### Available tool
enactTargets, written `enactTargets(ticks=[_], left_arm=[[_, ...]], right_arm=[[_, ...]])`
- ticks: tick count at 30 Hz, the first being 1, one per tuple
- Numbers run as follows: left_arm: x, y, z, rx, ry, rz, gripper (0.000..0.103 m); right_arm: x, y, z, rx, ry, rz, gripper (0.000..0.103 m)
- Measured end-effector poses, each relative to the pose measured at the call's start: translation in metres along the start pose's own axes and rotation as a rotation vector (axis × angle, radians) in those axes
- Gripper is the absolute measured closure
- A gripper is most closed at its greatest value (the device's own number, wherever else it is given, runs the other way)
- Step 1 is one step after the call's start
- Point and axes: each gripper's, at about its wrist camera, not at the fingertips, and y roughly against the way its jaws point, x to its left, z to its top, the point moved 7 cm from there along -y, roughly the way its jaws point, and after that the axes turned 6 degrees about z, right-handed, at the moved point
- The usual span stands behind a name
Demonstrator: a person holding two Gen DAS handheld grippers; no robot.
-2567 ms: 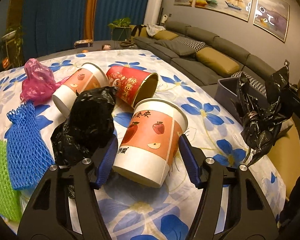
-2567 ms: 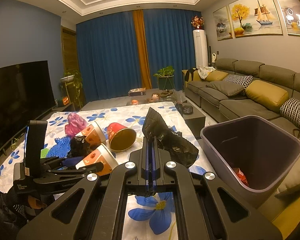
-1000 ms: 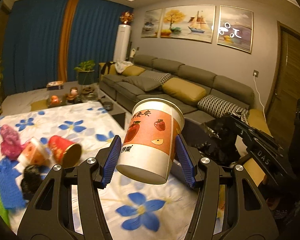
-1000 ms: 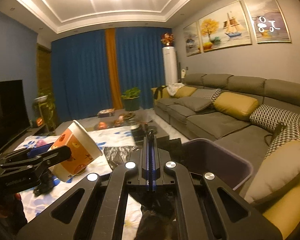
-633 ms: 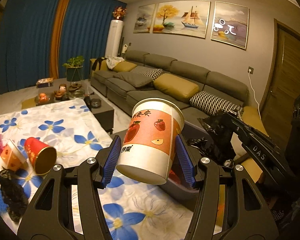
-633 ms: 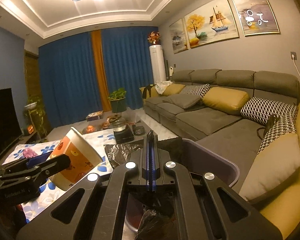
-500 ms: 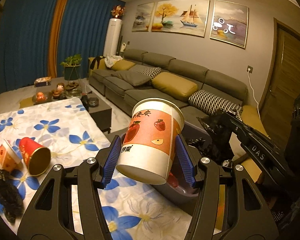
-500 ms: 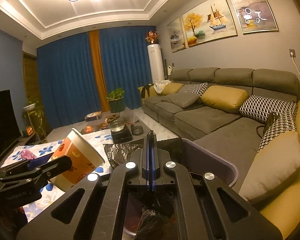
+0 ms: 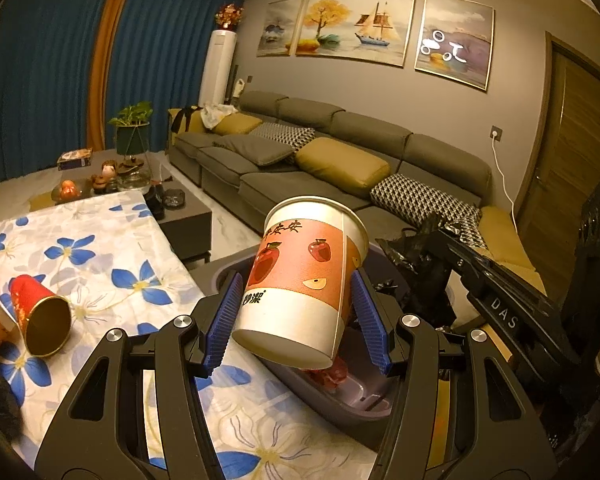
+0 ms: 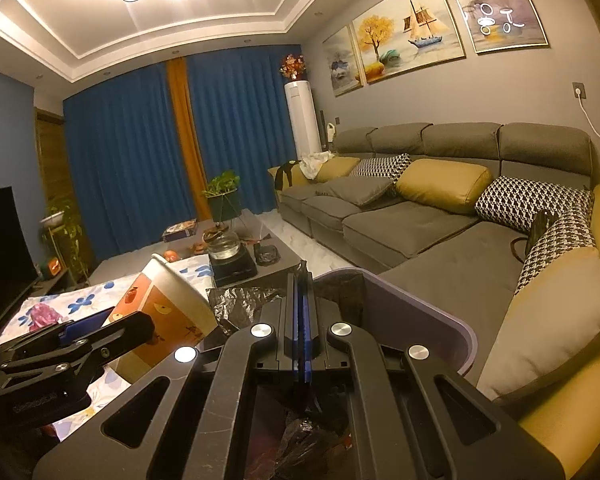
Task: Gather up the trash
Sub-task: 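Carry the black bag and paper cup over the grey bin with both tools, then open the right tool dropping the black bag while the left tool drops the cup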
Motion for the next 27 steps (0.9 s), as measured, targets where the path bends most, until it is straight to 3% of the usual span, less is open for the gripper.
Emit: enactTargets(ticks=[15, 19, 27], left_arm=[[-0.010, -0.023, -0.005, 0.020, 0.000, -0.011, 0.048], [-0.011, -0.027, -0.006, 0.027, 0.006, -0.010, 0.048], [-0.025, -0.039, -0.011, 0.052, -0.005, -0.021, 0.047]], right_arm=[[-0.005, -0.011, -0.004, 0.032, -0.012, -0.009, 0.099], [-0.008, -0.006, -0.002, 0.012, -0.020, -0.020, 0.060], [-0.013, 0.010, 0.003, -0.020, -0.028, -0.060, 0.050]])
